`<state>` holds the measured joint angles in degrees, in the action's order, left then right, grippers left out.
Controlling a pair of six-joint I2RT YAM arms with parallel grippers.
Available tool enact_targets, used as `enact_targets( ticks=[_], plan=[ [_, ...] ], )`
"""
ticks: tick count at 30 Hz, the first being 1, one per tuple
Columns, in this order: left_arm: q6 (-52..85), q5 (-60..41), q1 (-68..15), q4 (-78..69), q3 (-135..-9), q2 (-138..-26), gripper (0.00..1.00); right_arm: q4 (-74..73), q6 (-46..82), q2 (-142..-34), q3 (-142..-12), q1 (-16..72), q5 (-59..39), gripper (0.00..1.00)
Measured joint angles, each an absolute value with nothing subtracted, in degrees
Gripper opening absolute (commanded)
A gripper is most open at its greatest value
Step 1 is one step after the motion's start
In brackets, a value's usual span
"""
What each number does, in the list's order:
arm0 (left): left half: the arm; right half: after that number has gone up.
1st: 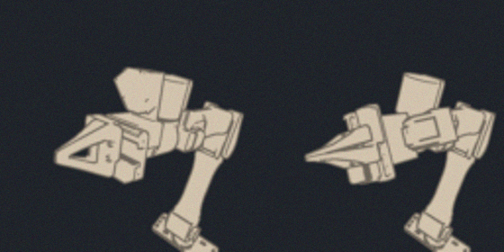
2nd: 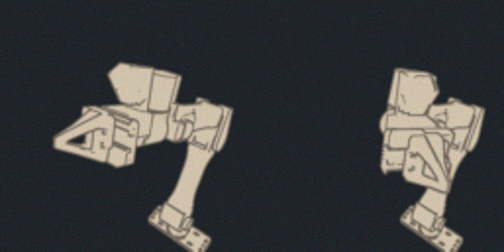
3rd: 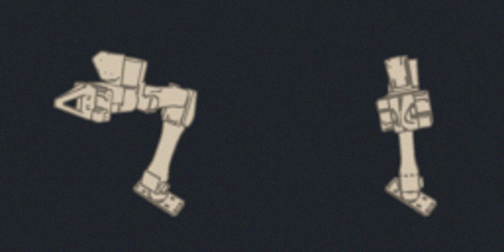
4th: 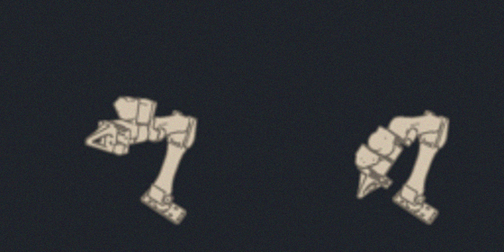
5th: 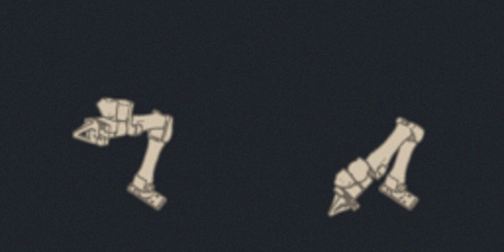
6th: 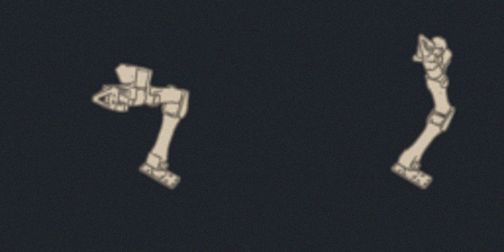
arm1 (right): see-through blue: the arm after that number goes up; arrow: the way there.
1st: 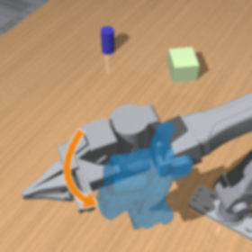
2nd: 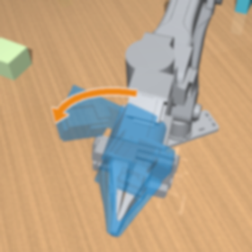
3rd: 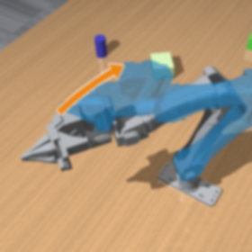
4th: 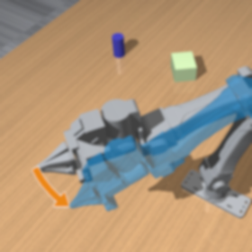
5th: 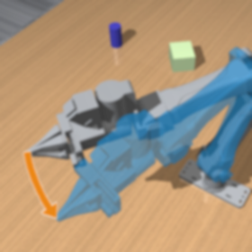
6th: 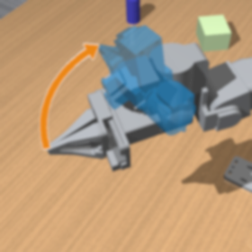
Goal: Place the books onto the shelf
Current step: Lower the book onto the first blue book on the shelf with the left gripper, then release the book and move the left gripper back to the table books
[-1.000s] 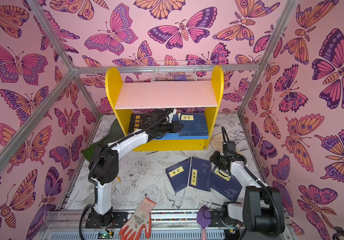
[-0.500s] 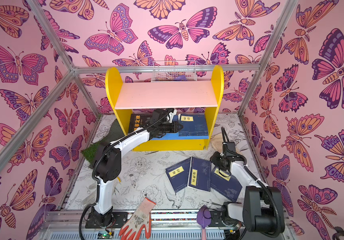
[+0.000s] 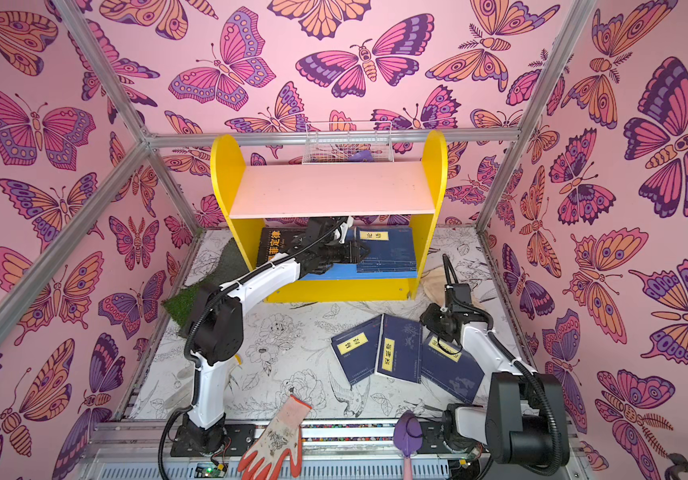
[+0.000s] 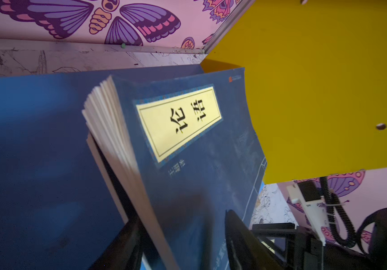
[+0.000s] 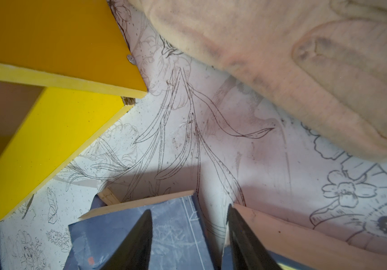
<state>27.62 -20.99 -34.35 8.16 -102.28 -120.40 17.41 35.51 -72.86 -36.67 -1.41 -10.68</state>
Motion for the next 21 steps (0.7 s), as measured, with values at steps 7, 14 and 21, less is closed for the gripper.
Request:
enact_targets(
  ticks=[7,14,21],
  plan=[
    [27.22,-16.71,-35.53,10.24,-102.28,-120.40,0.57,17.41,35.51,-72.86,-36.67,-1.41,-10.33,0.53],
    [27.29,-15.55,-35.81,10.57,-102.28,-120.40,0.56,17.41,35.51,-72.66,-36.67,-1.41,-10.24,0.53],
    [27.38,-13.08,-36.95,12.16,-102.28,-120.18,0.70,17.45,35.48,-71.92,-36.67,-1.41,-9.91,0.53]
  ],
)
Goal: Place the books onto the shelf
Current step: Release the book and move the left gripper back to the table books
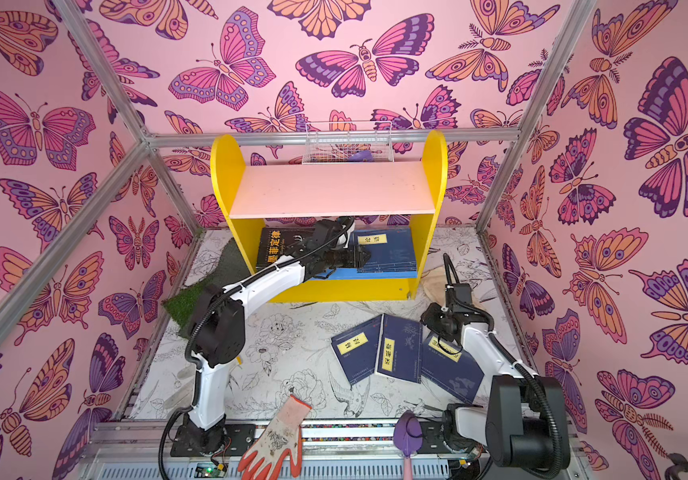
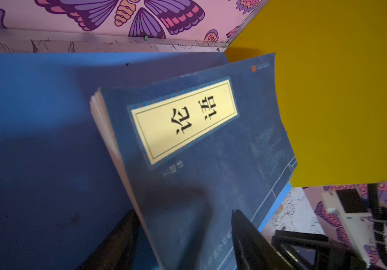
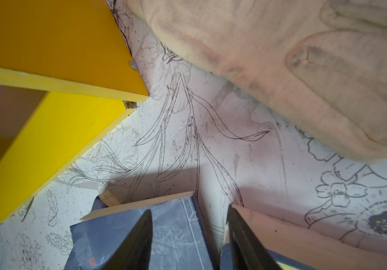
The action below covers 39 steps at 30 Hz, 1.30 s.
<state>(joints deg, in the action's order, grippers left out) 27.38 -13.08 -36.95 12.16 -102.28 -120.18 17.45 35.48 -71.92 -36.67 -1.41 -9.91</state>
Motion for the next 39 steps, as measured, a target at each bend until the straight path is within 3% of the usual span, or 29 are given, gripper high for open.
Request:
enact_targets(
  ticks=[14,20,27,33,39],
  plan=[
    [25.76,-1.28,-39.05,17.21,-101.47,-115.72,0.77,17.89,35.51,-69.41,-36.60,-1.41,-9.93,0.53],
    [25.63,1.10,-42.17,17.52,-90.17,-104.40,0.76,17.78,35.51,-68.86,-33.26,-1.28,-12.40,0.53],
    [24.16,-8.23,-48.14,16.93,-76.99,-97.58,0.79,16.97,35.14,-69.45,-28.40,-0.60,-18.09,0.53],
    [19.00,-17.85,-51.11,17.76,-72.77,-102.91,0.78,15.46,33.95,-71.13,-28.42,-0.60,-21.21,0.53],
    [15.29,-21.37,-52.18,17.74,-73.34,-107.85,0.73,14.92,33.63,-73.30,-28.40,-0.45,-23.42,0.52]
  ],
)
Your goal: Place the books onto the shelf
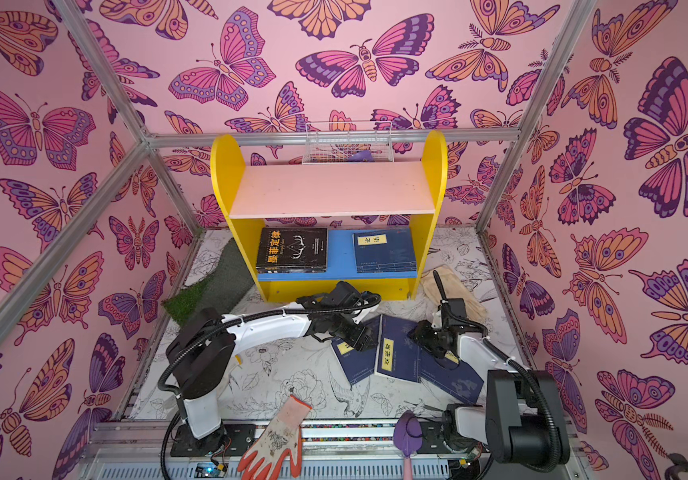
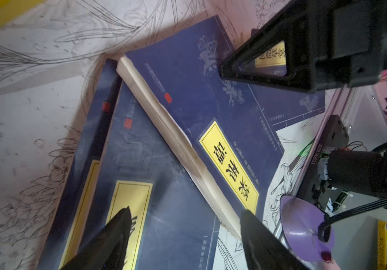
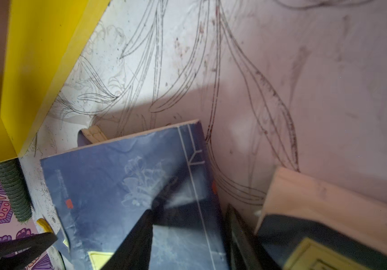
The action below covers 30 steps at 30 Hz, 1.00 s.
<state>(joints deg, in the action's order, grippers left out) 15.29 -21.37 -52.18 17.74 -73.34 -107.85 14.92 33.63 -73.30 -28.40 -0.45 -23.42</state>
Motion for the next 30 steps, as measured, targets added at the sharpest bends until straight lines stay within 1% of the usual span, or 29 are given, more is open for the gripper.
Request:
enact_targets(
  ticks=[9,16,19,25,27,28,30],
  plan=[
    [13.93,-21.91,-52.53,17.54,-76.20,-112.46,0.61,14.90,33.34,-73.12,-28.18,-0.45,-25.34,0.50],
    [13.93,-22.11,-52.51,16.75,-77.73,-115.44,0.51,13.61,33.67,-70.46,-27.88,0.32,-29.67,0.41],
    [14.04,-22.09,-52.40,16.82,-77.76,-115.63,0.49,11.90,34.35,-69.14,-27.59,0.91,-30.50,0.36],
    [14.61,-22.41,-51.88,16.49,-77.76,-115.98,0.44,9.30,34.52,-68.20,-27.59,4.32,-33.43,0.33],
    [15.14,-22.96,-51.64,15.62,-77.76,-116.29,0.44,8.75,34.68,-68.25,-27.59,5.52,-34.76,0.28],
    [15.42,-23.18,-51.53,15.27,-77.76,-116.36,0.44,8.38,34.72,-68.23,-27.59,6.11,-35.29,0.20],
    [15.84,-23.55,-51.31,14.70,-77.52,-116.36,0.45,7.94,34.85,-68.20,-27.59,6.70,-35.68,0.08]
  ],
)
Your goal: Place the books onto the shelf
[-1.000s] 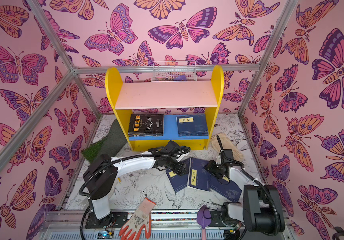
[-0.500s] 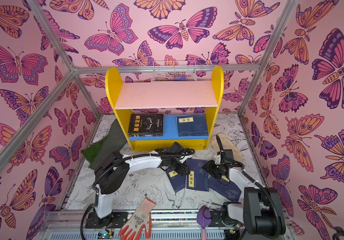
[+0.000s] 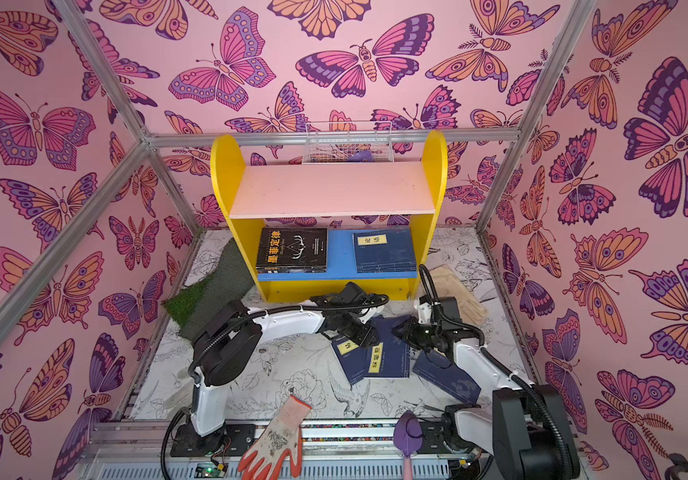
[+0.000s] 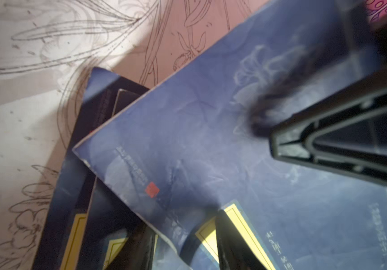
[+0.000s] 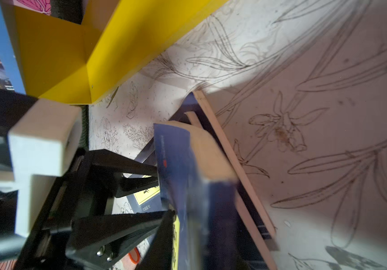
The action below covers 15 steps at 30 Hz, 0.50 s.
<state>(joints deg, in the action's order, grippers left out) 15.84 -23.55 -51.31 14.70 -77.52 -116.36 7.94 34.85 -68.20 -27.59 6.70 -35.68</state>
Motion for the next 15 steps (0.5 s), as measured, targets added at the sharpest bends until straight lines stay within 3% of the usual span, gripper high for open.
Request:
enact_targets(
  ticks=[3,9,15],
  plan=[
    [17.02,-24.34,-50.57,12.14,-75.61,-115.61,0.48,7.90,34.94,-67.22,-27.62,6.87,-35.62,0.00],
    [25.85,-24.84,-44.64,0.99,-62.17,-105.97,0.72,5.23,38.04,-61.56,-28.12,7.29,-35.22,0.00],
    [35.88,-23.59,-39.35,-9.21,-51.31,-91.15,0.93,-7.29,46.61,-58.61,-29.98,7.27,-38.68,0.00]
  ],
)
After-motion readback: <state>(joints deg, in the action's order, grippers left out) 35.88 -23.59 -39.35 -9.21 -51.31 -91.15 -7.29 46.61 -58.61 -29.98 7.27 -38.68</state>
